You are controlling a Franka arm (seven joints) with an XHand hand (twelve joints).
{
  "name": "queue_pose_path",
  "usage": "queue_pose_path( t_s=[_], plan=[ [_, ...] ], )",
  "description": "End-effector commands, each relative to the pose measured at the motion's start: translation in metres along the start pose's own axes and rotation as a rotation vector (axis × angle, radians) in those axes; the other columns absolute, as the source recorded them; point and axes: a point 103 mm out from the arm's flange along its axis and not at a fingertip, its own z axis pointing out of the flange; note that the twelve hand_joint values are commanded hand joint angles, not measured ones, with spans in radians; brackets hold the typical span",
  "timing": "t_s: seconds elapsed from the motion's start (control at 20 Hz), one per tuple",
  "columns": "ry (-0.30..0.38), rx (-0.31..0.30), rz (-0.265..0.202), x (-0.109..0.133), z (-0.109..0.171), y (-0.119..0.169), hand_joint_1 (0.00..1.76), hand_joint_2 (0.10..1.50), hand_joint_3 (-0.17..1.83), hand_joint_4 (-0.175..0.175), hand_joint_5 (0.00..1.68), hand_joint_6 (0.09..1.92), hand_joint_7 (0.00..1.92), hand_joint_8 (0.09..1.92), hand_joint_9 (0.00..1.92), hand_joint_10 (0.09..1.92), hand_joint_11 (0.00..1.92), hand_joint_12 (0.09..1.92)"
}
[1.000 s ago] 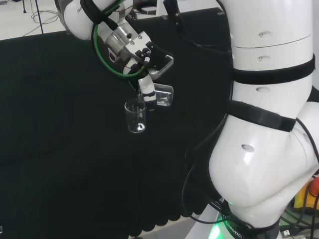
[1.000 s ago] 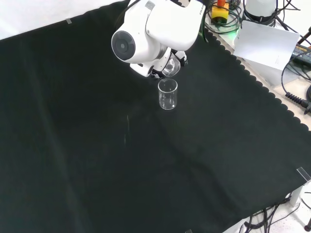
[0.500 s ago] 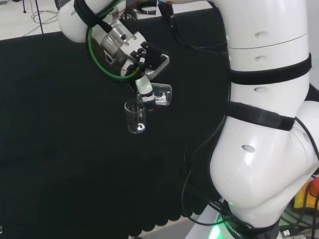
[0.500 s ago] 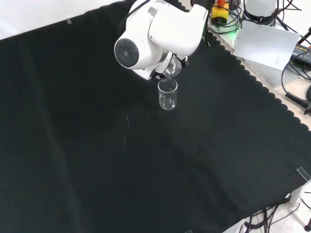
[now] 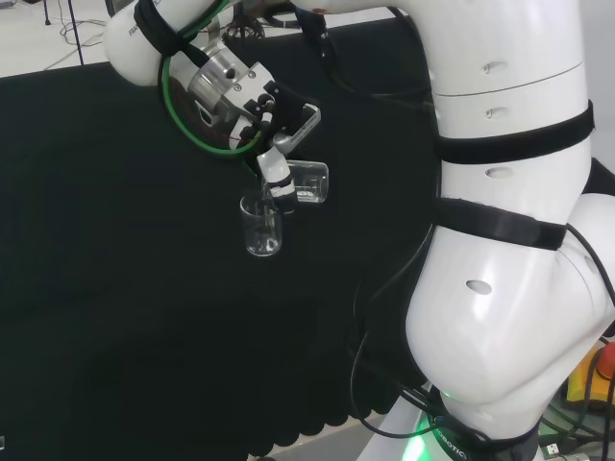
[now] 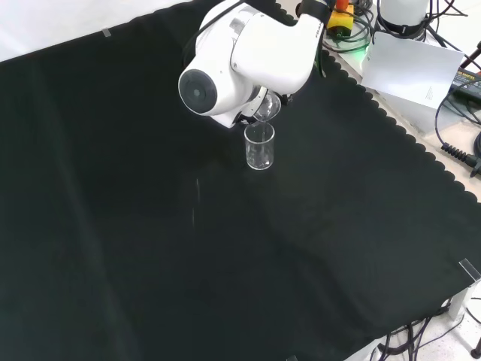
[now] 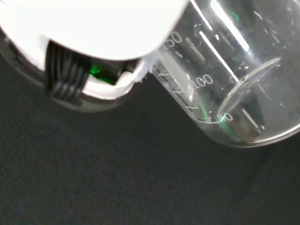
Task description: Pour the water from the handheld beaker into the one on the table.
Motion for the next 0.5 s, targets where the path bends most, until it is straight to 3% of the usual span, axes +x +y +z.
queue_pose_path(
  t_s=[0.05,0.5],
  plan=[
    [-0.015,0.016,0.009,0.0023,-0.0016,0.0005,1.44,0.54,0.71,-0.175,1.46,0.29,1.41,0.42,1.68,0.09,1.48,0.56],
    [-0.024,0.046,0.023,0.0020,-0.0017,0.0008,1.44,0.54,0.71,-0.175,1.46,0.29,1.41,0.42,1.67,0.09,1.48,0.55]
  ],
)
